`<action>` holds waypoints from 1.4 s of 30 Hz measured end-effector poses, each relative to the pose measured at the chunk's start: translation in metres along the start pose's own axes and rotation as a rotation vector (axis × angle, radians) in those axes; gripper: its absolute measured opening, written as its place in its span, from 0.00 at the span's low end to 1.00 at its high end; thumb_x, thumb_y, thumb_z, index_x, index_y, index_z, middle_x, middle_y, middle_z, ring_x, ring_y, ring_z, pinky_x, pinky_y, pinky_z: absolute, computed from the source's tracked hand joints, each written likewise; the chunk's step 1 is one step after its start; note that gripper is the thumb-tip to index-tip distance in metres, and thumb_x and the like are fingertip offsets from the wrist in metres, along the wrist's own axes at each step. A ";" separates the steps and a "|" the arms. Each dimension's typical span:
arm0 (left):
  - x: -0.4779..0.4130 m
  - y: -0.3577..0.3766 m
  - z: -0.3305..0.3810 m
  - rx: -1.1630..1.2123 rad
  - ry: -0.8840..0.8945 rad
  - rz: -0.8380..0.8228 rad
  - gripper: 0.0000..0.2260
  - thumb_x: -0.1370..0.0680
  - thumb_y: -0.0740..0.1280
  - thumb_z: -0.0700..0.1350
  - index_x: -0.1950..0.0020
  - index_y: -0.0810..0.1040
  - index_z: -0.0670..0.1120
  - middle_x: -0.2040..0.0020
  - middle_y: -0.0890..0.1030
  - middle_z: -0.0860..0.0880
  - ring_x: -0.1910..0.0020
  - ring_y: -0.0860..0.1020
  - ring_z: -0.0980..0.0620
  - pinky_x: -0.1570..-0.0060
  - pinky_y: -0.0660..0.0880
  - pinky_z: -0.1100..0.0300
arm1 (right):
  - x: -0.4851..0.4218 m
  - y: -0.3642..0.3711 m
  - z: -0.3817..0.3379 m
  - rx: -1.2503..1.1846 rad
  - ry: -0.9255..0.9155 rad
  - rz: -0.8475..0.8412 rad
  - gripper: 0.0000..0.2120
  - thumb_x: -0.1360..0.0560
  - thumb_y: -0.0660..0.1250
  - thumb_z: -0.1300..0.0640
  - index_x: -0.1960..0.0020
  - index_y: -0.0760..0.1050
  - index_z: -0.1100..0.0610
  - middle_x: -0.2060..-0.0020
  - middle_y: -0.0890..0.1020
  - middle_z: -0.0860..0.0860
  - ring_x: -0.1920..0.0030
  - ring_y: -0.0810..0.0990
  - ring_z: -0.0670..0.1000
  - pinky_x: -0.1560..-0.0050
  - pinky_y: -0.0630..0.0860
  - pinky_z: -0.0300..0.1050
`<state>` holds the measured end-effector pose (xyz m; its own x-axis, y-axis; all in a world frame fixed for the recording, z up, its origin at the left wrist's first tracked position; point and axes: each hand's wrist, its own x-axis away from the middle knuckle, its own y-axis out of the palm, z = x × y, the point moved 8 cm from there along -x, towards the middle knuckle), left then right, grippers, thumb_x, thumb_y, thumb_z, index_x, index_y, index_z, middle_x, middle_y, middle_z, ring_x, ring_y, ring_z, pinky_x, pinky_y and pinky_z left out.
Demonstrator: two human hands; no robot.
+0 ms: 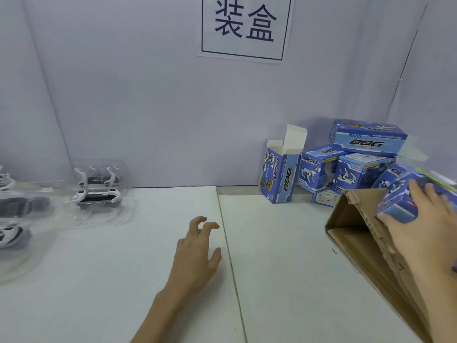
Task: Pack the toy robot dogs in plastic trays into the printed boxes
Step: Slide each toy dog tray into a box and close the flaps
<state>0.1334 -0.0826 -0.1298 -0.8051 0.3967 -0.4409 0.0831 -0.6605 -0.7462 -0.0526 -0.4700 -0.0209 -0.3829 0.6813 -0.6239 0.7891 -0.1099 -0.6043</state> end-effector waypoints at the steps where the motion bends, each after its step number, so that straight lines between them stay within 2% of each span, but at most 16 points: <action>1: 0.000 0.001 -0.004 -0.016 -0.023 -0.011 0.19 0.21 0.67 0.47 0.31 0.70 0.54 0.25 0.59 0.53 0.54 0.76 0.59 0.39 0.62 0.59 | 0.002 0.000 -0.003 -0.008 -0.019 0.003 0.41 0.30 0.79 0.53 0.22 0.63 0.54 0.23 0.64 0.57 0.23 0.59 0.61 0.26 0.57 0.67; 3: 0.000 0.006 -0.013 -0.060 -0.080 -0.057 0.21 0.20 0.66 0.48 0.27 0.67 0.54 0.23 0.57 0.52 0.40 0.76 0.55 0.35 0.61 0.57 | 0.011 -0.005 -0.020 -0.046 -0.113 0.052 0.42 0.32 0.81 0.54 0.23 0.66 0.55 0.24 0.67 0.57 0.23 0.62 0.61 0.27 0.60 0.68; 5: 0.002 0.012 -0.020 -0.098 -0.131 -0.116 0.23 0.19 0.64 0.50 0.24 0.64 0.54 0.21 0.54 0.50 0.32 0.72 0.52 0.31 0.60 0.55 | 0.029 -0.009 -0.057 -0.126 -0.313 0.115 0.41 0.34 0.82 0.53 0.25 0.69 0.54 0.26 0.70 0.57 0.25 0.66 0.60 0.30 0.63 0.68; 9: 0.004 0.011 -0.029 -0.052 -0.210 -0.144 0.25 0.17 0.62 0.52 0.21 0.60 0.51 0.20 0.54 0.49 0.28 0.68 0.50 0.28 0.61 0.54 | 0.080 -0.002 -0.154 -0.287 -0.764 0.146 0.35 0.32 0.74 0.46 0.27 0.71 0.52 0.27 0.71 0.53 0.27 0.69 0.57 0.33 0.66 0.63; 13: 0.003 0.003 -0.033 0.111 -0.259 -0.070 0.27 0.18 0.63 0.51 0.21 0.59 0.50 0.21 0.58 0.50 0.29 0.69 0.49 0.33 0.64 0.55 | 0.114 0.031 -0.222 -0.403 -0.902 0.038 0.37 0.30 0.73 0.46 0.24 0.67 0.51 0.24 0.68 0.51 0.24 0.64 0.54 0.27 0.58 0.57; 17: 0.001 -0.010 -0.044 0.283 -0.350 0.085 0.28 0.18 0.66 0.47 0.21 0.58 0.47 0.22 0.60 0.49 0.29 0.69 0.49 0.32 0.66 0.56 | 0.130 0.095 -0.264 -0.384 -0.937 -0.315 0.40 0.28 0.75 0.46 0.21 0.62 0.47 0.22 0.62 0.47 0.21 0.59 0.49 0.21 0.50 0.53; 19: 0.001 -0.015 -0.053 0.342 -0.386 0.153 0.29 0.19 0.66 0.45 0.21 0.58 0.46 0.22 0.61 0.49 0.28 0.68 0.49 0.36 0.66 0.59 | 0.146 0.136 -0.270 -0.273 -0.940 -0.513 0.36 0.25 0.72 0.49 0.21 0.60 0.44 0.21 0.58 0.44 0.20 0.54 0.46 0.21 0.44 0.52; 21: 0.000 -0.014 -0.059 0.384 -0.415 0.157 0.29 0.19 0.66 0.44 0.21 0.58 0.47 0.22 0.61 0.49 0.28 0.69 0.48 0.35 0.67 0.58 | 0.163 0.166 -0.263 -0.212 -0.947 -0.604 0.33 0.23 0.67 0.55 0.21 0.61 0.44 0.20 0.57 0.44 0.20 0.51 0.45 0.22 0.40 0.49; 25: -0.002 -0.007 -0.068 0.389 -0.454 0.121 0.28 0.20 0.66 0.45 0.22 0.60 0.48 0.24 0.64 0.50 0.32 0.72 0.50 0.33 0.69 0.54 | 0.179 0.183 -0.253 -0.341 -0.913 -0.587 0.35 0.25 0.64 0.61 0.20 0.59 0.47 0.20 0.57 0.46 0.20 0.45 0.42 0.23 0.36 0.41; 28: -0.011 -0.013 -0.084 0.326 -0.454 0.087 0.27 0.20 0.66 0.43 0.23 0.62 0.46 0.25 0.64 0.48 0.38 0.73 0.51 0.39 0.69 0.59 | 0.181 0.184 -0.253 -0.380 -0.908 -0.570 0.37 0.26 0.64 0.64 0.20 0.57 0.48 0.20 0.54 0.46 0.21 0.41 0.41 0.23 0.37 0.42; 30: -0.021 -0.031 -0.103 0.137 -0.434 0.070 0.27 0.21 0.66 0.43 0.23 0.62 0.45 0.23 0.62 0.48 0.33 0.70 0.49 0.38 0.67 0.57 | 0.184 0.186 -0.253 -0.373 -0.904 -0.574 0.38 0.26 0.65 0.64 0.20 0.56 0.49 0.19 0.53 0.46 0.21 0.41 0.42 0.22 0.37 0.42; 32: -0.031 -0.059 -0.126 -0.203 -0.402 0.054 0.30 0.22 0.67 0.45 0.22 0.61 0.46 0.21 0.60 0.48 0.25 0.62 0.47 0.33 0.65 0.52 | 0.186 0.185 -0.253 -0.359 -0.884 -0.558 0.39 0.28 0.66 0.64 0.20 0.57 0.51 0.20 0.54 0.47 0.20 0.44 0.45 0.20 0.42 0.47; 34: -0.039 -0.090 -0.150 -0.437 -0.370 0.070 0.31 0.23 0.69 0.45 0.22 0.61 0.46 0.20 0.58 0.47 0.22 0.58 0.47 0.30 0.61 0.48 | 0.182 0.181 -0.251 -0.353 -0.834 -0.498 0.38 0.30 0.69 0.63 0.21 0.62 0.53 0.21 0.59 0.50 0.20 0.53 0.50 0.21 0.50 0.55; 38: -0.056 -0.137 -0.197 -0.618 -0.358 0.081 0.30 0.26 0.71 0.43 0.25 0.65 0.45 0.25 0.66 0.47 0.24 0.63 0.47 0.32 0.63 0.45 | 0.165 0.175 -0.242 -0.331 -0.729 -0.397 0.39 0.34 0.74 0.65 0.25 0.69 0.54 0.24 0.67 0.54 0.23 0.63 0.57 0.26 0.60 0.61; 41: -0.065 -0.150 -0.229 -0.665 -0.421 -0.032 0.29 0.22 0.69 0.48 0.23 0.64 0.49 0.25 0.70 0.48 0.25 0.65 0.47 0.30 0.61 0.45 | 0.154 0.183 -0.233 -0.219 -0.694 -0.404 0.42 0.33 0.75 0.61 0.22 0.64 0.51 0.22 0.64 0.54 0.22 0.60 0.58 0.25 0.57 0.61; 42: -0.067 -0.150 -0.234 -0.663 -0.432 -0.058 0.26 0.21 0.68 0.50 0.24 0.67 0.50 0.27 0.72 0.49 0.27 0.68 0.46 0.30 0.61 0.46 | 0.152 0.187 -0.229 -0.188 -0.692 -0.417 0.42 0.31 0.75 0.59 0.21 0.62 0.50 0.22 0.63 0.53 0.22 0.60 0.57 0.24 0.54 0.60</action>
<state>0.3121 0.1392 -0.1048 -0.9641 0.0469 -0.2612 0.2573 -0.0757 -0.9634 0.1470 -0.2210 -0.1150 -0.8223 0.0335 -0.5681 0.5608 0.2180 -0.7988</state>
